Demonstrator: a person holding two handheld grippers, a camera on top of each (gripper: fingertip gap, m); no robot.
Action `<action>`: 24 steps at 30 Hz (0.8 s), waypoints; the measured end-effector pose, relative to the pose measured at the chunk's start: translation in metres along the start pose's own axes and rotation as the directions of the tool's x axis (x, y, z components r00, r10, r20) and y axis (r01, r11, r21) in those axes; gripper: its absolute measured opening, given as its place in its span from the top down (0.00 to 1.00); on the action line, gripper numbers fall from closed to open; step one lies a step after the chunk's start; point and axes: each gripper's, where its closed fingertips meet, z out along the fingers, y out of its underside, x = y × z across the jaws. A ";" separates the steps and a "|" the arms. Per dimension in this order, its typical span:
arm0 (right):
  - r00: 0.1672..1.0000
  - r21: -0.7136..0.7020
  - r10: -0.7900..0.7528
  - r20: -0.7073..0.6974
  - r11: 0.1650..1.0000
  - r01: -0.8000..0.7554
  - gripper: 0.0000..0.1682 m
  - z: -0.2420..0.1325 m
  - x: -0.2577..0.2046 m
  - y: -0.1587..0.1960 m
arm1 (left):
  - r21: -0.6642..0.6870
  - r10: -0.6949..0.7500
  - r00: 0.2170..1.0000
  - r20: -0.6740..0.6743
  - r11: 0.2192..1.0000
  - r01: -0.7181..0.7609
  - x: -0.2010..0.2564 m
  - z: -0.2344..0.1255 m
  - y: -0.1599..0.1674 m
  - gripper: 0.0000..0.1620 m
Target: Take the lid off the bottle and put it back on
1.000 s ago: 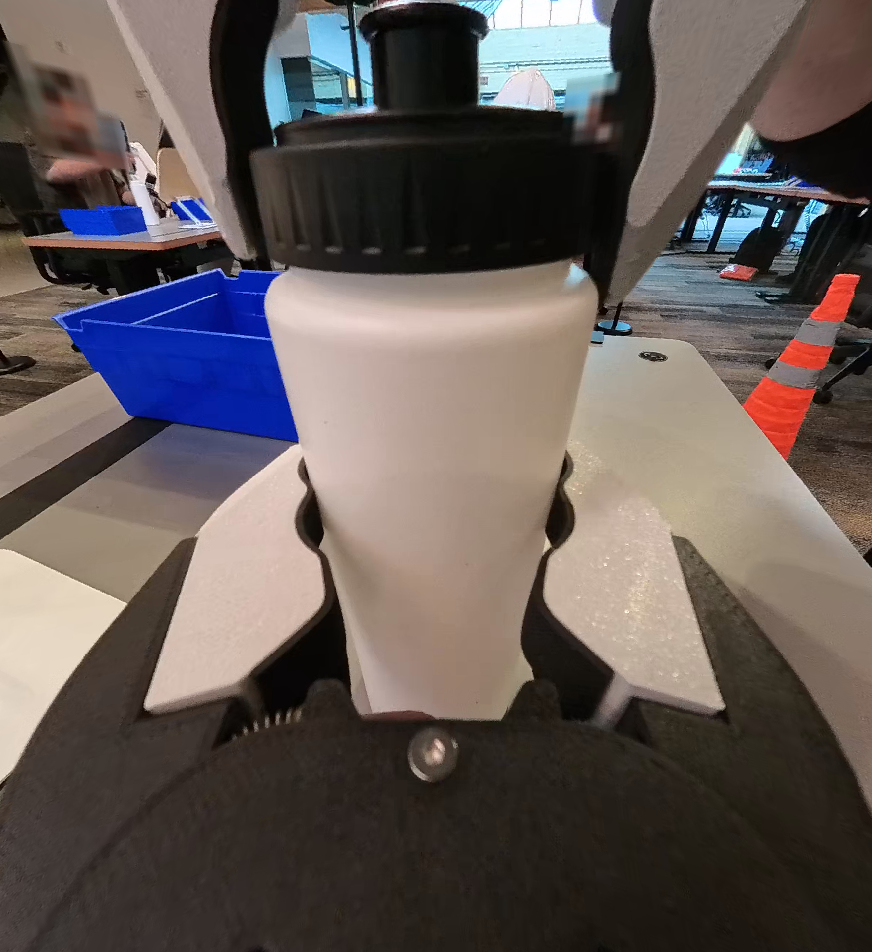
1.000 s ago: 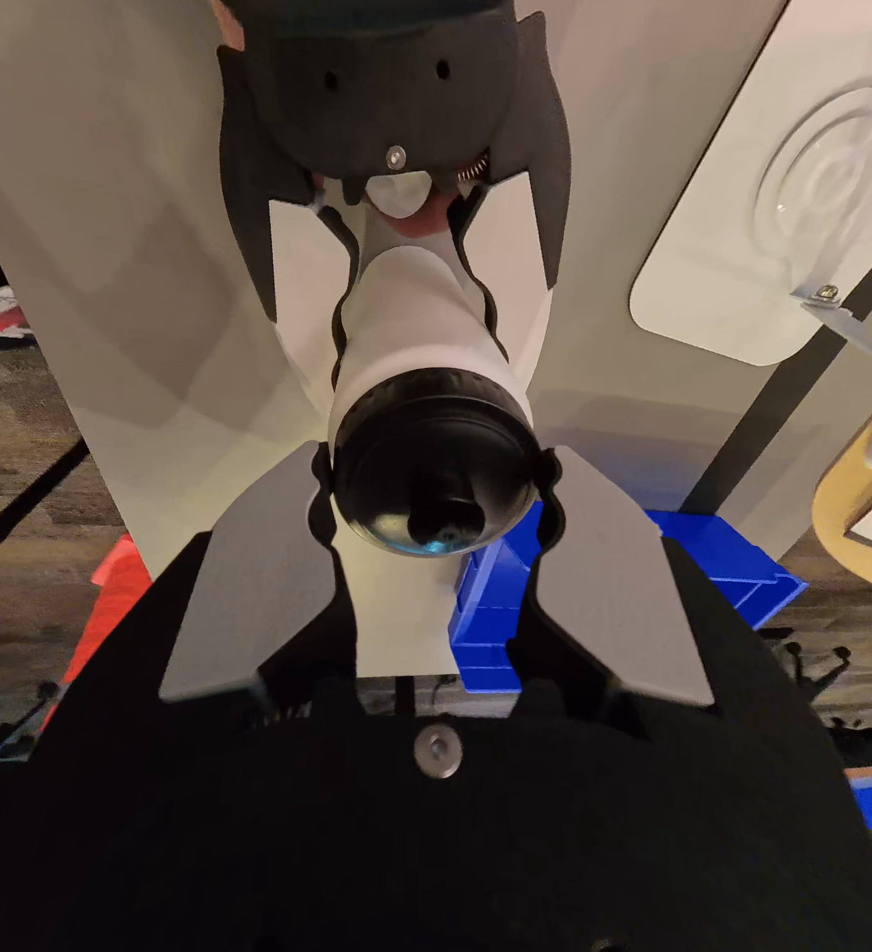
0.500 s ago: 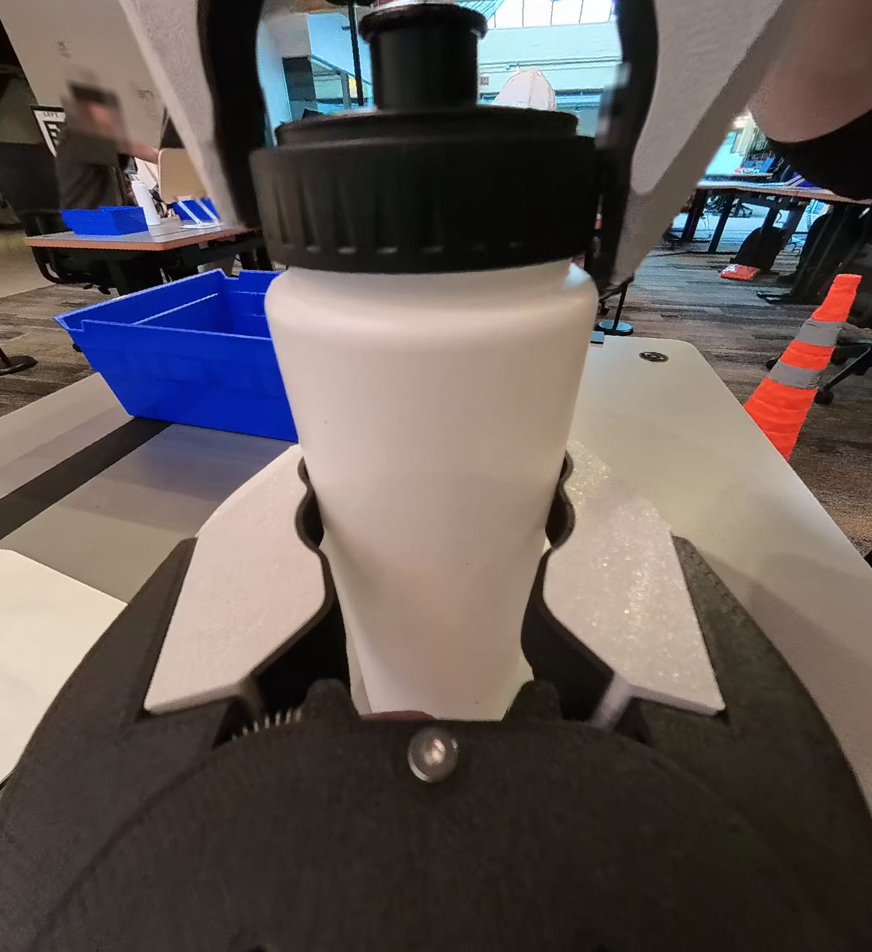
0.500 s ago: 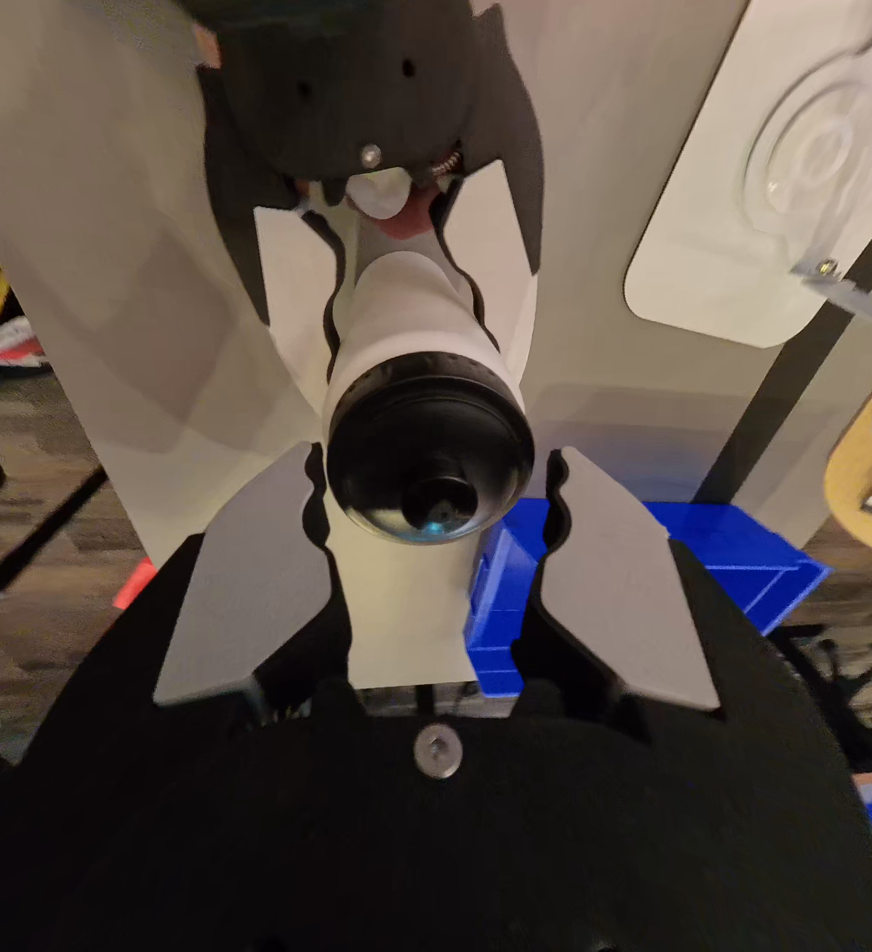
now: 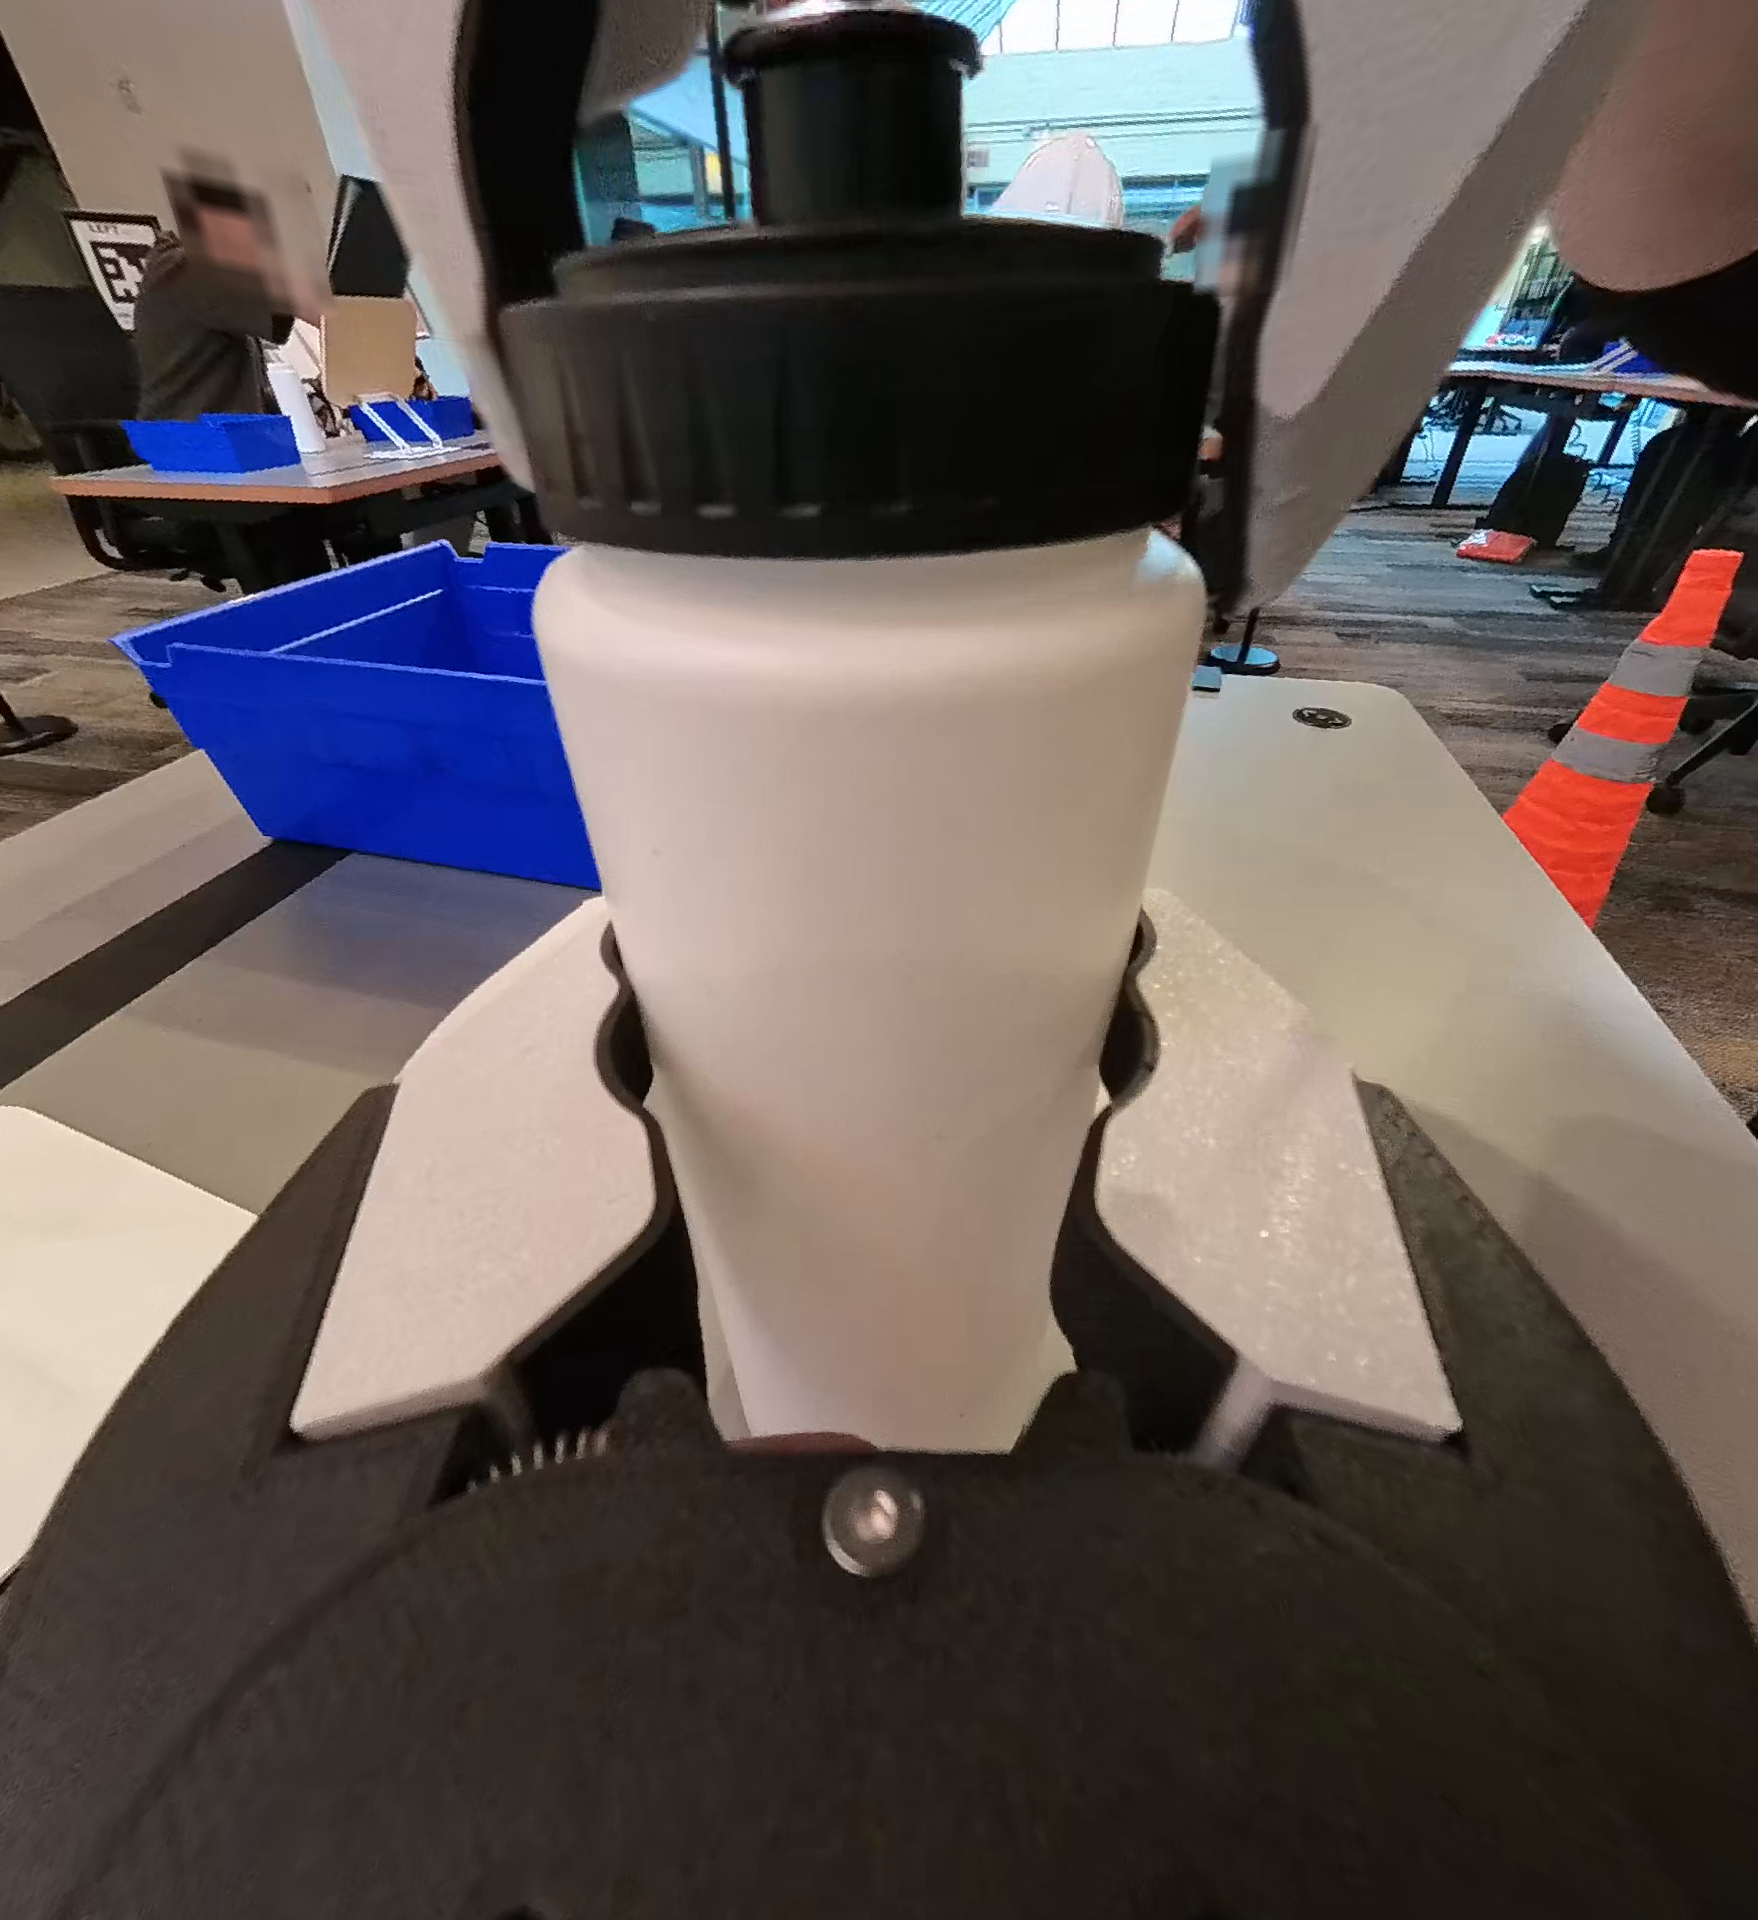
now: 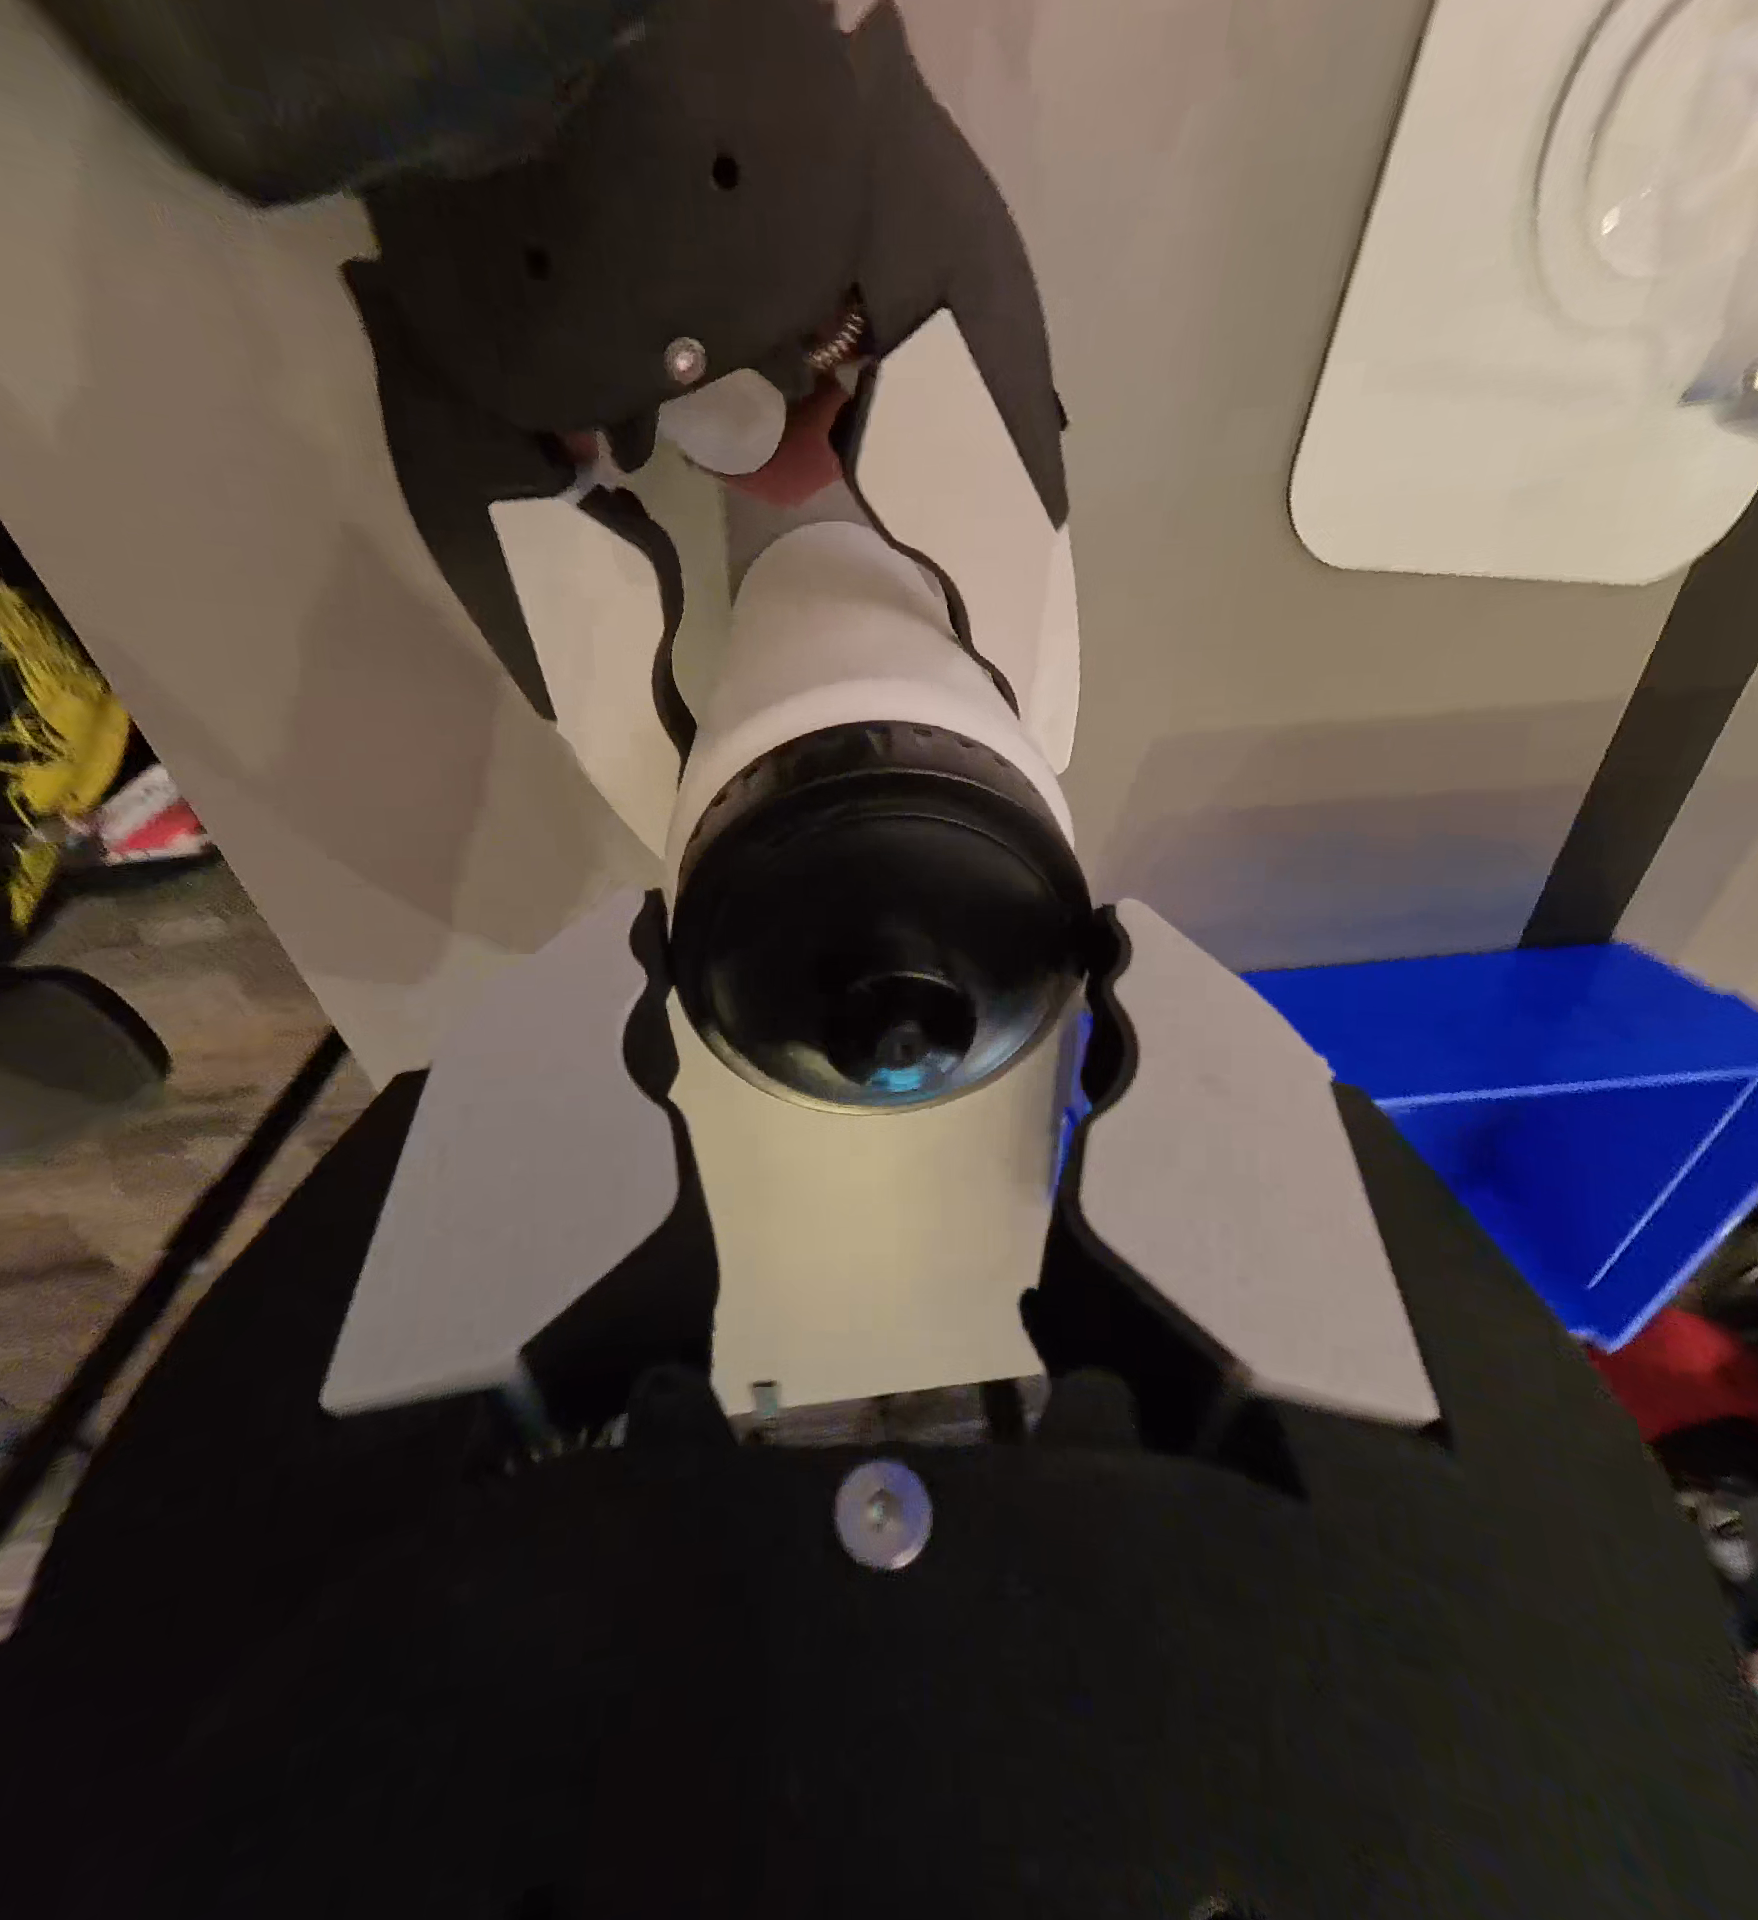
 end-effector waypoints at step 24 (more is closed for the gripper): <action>0.978 0.024 -0.206 -0.020 0.978 0.207 0.54 -0.015 0.002 -0.003 | -0.006 0.003 1.000 0.003 1.000 -0.003 0.000 -0.001 0.000 0.47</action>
